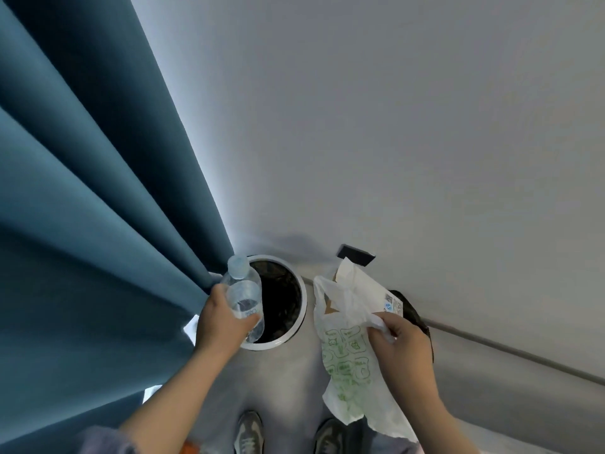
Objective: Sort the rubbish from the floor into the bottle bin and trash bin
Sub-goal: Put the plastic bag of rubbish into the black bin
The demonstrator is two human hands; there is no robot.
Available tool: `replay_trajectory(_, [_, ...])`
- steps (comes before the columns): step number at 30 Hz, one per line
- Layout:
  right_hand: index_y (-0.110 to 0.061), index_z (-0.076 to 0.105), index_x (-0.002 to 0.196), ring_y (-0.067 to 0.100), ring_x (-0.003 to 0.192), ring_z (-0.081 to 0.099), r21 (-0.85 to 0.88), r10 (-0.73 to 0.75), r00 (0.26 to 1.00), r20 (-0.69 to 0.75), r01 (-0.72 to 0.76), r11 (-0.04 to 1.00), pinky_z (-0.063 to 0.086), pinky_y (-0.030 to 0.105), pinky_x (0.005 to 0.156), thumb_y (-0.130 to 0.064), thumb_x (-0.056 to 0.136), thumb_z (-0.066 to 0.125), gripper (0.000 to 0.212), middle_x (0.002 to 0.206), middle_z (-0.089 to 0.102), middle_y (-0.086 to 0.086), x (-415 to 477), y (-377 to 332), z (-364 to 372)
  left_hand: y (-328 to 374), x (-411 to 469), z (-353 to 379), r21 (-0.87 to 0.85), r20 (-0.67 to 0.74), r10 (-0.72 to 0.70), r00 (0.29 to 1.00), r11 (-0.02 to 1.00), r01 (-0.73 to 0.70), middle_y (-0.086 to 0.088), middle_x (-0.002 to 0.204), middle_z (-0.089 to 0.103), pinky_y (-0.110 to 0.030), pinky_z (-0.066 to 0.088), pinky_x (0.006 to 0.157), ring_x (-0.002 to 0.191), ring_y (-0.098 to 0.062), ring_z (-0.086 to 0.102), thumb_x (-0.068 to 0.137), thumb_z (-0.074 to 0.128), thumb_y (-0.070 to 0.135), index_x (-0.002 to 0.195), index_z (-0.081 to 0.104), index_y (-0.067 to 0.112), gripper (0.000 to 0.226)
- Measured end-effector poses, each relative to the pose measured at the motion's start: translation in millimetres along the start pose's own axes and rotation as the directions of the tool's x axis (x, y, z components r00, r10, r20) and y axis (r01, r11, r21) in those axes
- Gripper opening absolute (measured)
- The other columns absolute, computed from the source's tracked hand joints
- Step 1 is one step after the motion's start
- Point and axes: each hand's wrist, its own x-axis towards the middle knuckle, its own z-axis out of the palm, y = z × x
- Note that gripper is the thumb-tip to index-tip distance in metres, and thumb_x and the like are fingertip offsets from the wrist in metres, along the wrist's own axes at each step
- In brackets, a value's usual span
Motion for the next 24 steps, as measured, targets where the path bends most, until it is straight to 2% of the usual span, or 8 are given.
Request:
replay_trajectory(3, [-0.023,0.071,0.081,-0.012,0.074,0.057,0.027,0.0,1.0,0.004,0.0,1.0,0.039,0.001,0.06,-0.005,0.085,0.059,0.022,0.071,0.068,-0.013,18,18,17,-14,26,27,-0.02,0.002,0.032,0.999,0.999,-0.032,-0.009,0.123,0.056,-0.037,0.046,0.088,0.109,-0.03,0.054,0.062,0.087,0.019,0.127,0.045,0.011,0.078])
replay_trajectory(7, [-0.032,0.067,0.075,-0.008,0.074,0.058,0.061,0.018,1.0,0.014,-0.019,0.998,0.04,0.002,0.059,-0.005,0.084,0.059,0.03,0.071,0.068,-0.019,32,39,36,-31,48,51,0.025,0.095,0.021,0.995,0.999,-0.023,-0.004,0.14,0.046,-0.033,0.04,0.101,0.127,-0.022,0.046,0.065,0.087,0.026,0.14,0.036,0.013,0.092])
replay_trajectory(9, [-0.035,0.066,0.072,-0.004,0.074,0.058,0.056,0.031,0.999,0.034,-0.033,0.998,0.041,0.003,0.059,-0.005,0.085,0.058,0.034,0.073,0.067,-0.02,36,46,42,-38,52,60,0.005,0.143,0.004,0.99,1.0,-0.005,-0.005,0.141,0.047,-0.034,0.041,0.104,0.127,-0.021,0.047,0.068,0.085,0.026,0.14,0.037,0.014,0.087])
replay_trajectory(12, [-0.037,0.066,0.069,0.002,0.074,0.058,0.065,0.056,0.997,0.058,-0.06,0.996,0.042,0.005,0.058,-0.005,0.086,0.057,0.037,0.076,0.067,-0.019,39,56,44,-36,41,72,-0.087,0.249,0.005,0.969,0.996,0.018,-0.003,0.13,0.055,-0.03,0.045,0.097,0.116,-0.017,0.053,0.071,0.083,0.022,0.133,0.046,0.015,0.073])
replay_trajectory(15, [-0.032,0.069,0.071,0.01,0.07,0.06,0.102,0.087,0.993,0.081,-0.095,0.99,0.043,0.011,0.055,-0.006,0.086,0.059,0.032,0.073,0.068,-0.01,42,64,40,-22,19,86,-0.158,0.421,0.002,0.907,0.985,0.071,0.001,0.127,0.055,-0.026,0.046,0.09,0.114,-0.016,0.056,0.065,0.087,0.029,0.135,0.045,0.02,0.082])
replay_trajectory(18, [-0.027,0.072,0.076,0.02,0.073,0.062,0.15,0.094,0.987,0.132,-0.113,0.982,0.05,0.027,0.061,-0.007,0.087,0.061,0.026,0.076,0.07,-0.001,44,66,30,-2,1,97,-0.203,0.542,0.039,0.84,0.975,0.085,0.008,0.139,0.047,-0.029,0.049,0.094,0.12,-0.013,0.053,0.047,0.089,0.047,0.143,0.032,0.032,0.113])
replay_trajectory(21, [-0.027,0.073,0.076,0.013,0.068,0.063,0.164,0.065,0.977,0.204,-0.1,0.981,0.047,0.018,0.057,-0.005,0.088,0.06,0.028,0.075,0.07,-0.005,46,66,16,24,-9,103,-0.296,0.599,0.14,0.789,0.953,0.056,0.02,0.145,0.037,-0.034,0.053,0.095,0.124,-0.012,0.052,0.041,0.093,0.045,0.145,0.011,0.051,0.132])
replay_trajectory(24, [-0.023,0.074,0.08,0.009,0.069,0.065,0.18,0.046,0.965,0.26,-0.095,0.979,0.048,0.015,0.057,-0.003,0.089,0.058,0.028,0.077,0.072,-0.007,51,68,2,52,-14,112,-0.314,0.637,0.251,0.729,0.948,-0.052,0.025,0.137,0.045,-0.032,0.054,0.094,0.12,-0.006,0.056,0.044,0.093,0.043,0.137,0.008,0.065,0.127])
